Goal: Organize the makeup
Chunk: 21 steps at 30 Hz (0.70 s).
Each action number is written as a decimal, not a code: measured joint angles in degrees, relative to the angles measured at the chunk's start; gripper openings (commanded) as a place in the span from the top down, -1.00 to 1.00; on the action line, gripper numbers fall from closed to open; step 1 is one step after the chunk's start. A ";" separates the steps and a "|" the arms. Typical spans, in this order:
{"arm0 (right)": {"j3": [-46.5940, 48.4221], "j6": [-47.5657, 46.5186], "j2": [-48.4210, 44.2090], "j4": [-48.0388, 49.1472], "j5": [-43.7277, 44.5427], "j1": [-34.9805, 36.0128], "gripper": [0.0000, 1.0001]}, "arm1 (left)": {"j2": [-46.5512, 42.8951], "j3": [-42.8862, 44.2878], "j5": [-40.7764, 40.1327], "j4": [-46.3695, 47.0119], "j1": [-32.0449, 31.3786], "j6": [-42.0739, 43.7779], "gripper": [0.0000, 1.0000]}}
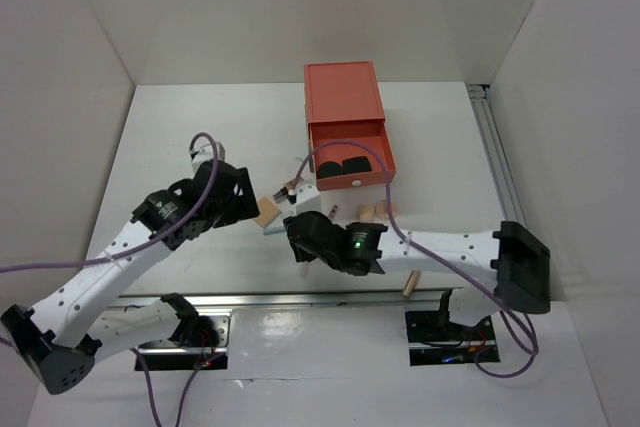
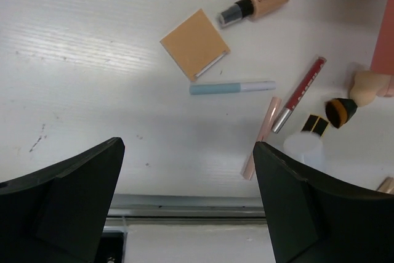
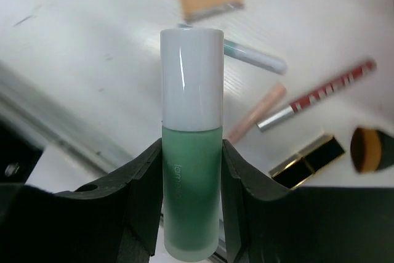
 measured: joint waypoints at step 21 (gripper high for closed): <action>20.68 -58.47 -7.04 -11.58 -36.72 -39.08 1.00 | 46.31 15.41 48.00 35.85 26.93 42.05 -1.00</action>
